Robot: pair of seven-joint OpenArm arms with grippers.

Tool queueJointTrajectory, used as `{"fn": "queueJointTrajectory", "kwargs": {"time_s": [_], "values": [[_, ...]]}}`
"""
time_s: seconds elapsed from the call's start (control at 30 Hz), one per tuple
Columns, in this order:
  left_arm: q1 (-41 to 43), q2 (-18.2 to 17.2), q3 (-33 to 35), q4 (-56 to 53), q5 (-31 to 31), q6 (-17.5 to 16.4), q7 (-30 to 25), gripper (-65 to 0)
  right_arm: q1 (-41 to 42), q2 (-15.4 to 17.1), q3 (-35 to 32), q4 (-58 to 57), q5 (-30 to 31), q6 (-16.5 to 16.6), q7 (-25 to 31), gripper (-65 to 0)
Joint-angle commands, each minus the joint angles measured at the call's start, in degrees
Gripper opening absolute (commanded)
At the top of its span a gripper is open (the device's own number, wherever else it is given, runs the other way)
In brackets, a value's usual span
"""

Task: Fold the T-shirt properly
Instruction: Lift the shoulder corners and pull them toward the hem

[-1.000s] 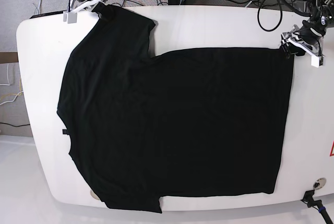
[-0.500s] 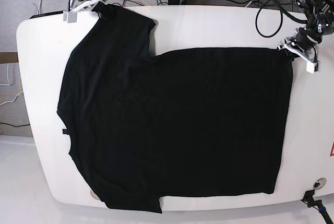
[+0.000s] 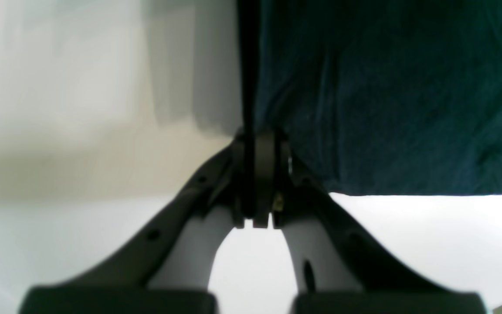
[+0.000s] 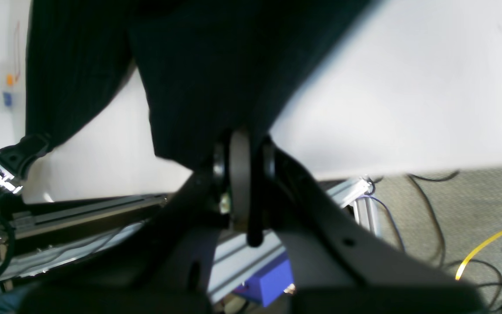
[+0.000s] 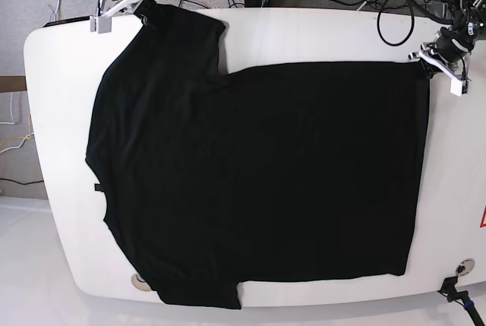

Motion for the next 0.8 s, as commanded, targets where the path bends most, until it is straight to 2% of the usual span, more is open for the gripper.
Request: {"fn": "queueJointTrajectory", "kwargs": {"time_s": [0.0, 0.2, 0.3, 0.5, 0.6, 0.7, 0.77], "values": [[0.8, -0.9, -0.2, 3.4, -1.0, -1.7, -0.9, -65.0, -1.5, 0.3, 0.3, 2.6, 1.4, 0.8, 0.5, -65.0], [8.4, -0.9, 0.2, 10.1, -1.1, -2.5, -0.9, -65.0, -6.6, 0.3, 0.3, 6.3, 1.1, 0.8, 0.7, -65.0], [13.3, -0.9, 0.3, 12.9, -1.1, -4.4, -0.9, -65.0, -9.8, 0.3, 0.3, 7.8, 1.4, 0.9, 0.7, -65.0], [20.5, -0.8, 0.3, 15.5, -1.1, -4.4, -1.2, -65.0, -14.8, 0.2, 1.7, 9.1, 2.7, 1.9, 0.7, -65.0], [20.8, -0.8, 0.3, 15.5, -1.0, -4.4, -1.2, -65.0, -14.7, 0.4, 4.4, 9.2, 7.2, 4.7, 0.7, -65.0], [17.7, -0.8, 0.2, 15.7, -1.1, -4.4, -1.1, -65.0, -12.2, 0.7, 7.2, 9.9, 10.8, 5.3, 0.2, -65.0], [14.6, -0.7, 0.6, 16.3, -1.1, -4.4, -1.0, -65.0, -9.2, 2.0, 8.5, 9.9, 13.0, 5.3, -1.6, -65.0]]}}
